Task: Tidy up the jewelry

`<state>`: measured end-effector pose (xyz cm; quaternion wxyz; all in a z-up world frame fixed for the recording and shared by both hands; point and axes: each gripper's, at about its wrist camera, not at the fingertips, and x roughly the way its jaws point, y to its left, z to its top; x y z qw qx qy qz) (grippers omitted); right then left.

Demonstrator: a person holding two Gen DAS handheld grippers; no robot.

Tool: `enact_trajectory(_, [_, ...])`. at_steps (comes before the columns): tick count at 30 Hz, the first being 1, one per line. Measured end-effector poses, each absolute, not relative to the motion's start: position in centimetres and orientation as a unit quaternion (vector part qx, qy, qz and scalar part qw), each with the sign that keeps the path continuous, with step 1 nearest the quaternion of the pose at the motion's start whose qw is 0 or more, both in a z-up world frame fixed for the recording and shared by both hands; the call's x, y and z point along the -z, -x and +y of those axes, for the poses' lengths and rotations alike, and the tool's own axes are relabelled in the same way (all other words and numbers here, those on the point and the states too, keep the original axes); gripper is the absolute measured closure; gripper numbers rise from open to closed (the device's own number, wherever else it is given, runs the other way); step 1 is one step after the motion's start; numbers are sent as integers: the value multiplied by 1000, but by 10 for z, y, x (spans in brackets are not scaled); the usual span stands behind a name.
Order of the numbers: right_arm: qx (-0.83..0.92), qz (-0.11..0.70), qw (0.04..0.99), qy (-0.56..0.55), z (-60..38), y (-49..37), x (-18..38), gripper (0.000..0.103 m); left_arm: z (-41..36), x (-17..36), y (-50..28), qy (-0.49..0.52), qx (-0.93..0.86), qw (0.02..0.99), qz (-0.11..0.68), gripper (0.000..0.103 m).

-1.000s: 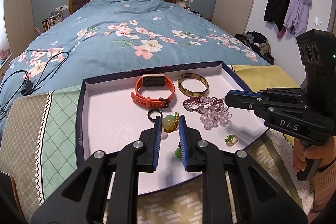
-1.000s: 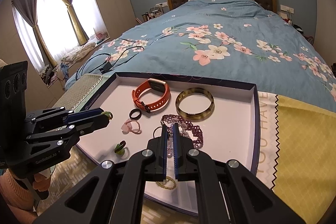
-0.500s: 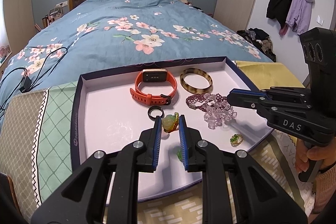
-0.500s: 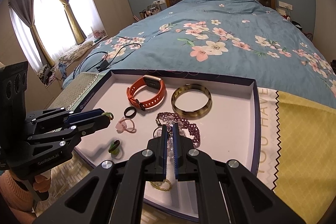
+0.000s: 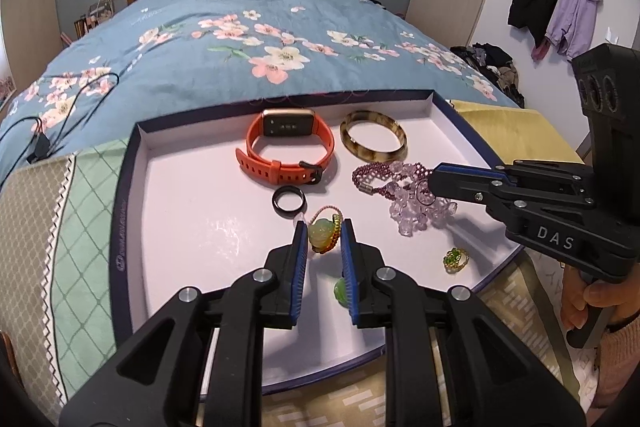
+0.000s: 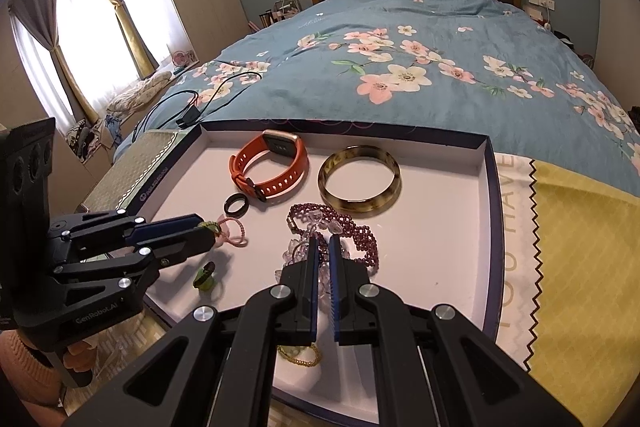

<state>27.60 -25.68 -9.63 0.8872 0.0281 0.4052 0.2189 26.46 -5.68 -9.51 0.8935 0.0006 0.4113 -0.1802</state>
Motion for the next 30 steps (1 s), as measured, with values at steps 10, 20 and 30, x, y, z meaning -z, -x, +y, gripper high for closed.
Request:
enact_trajectory(10, [-212, 399, 892, -35, -261, -270, 93, 86, -53, 97, -264, 14, 181, 892, 415, 64])
enact_trajectory(20, [-191, 323, 927, -27, -269, -222, 63, 28, -31, 52, -207, 10, 143, 940, 311, 13])
enact_trajectory(30, [-123, 215, 969, -7, -281, -145, 40, 7, 2, 24, -126, 16, 85, 974, 210, 6])
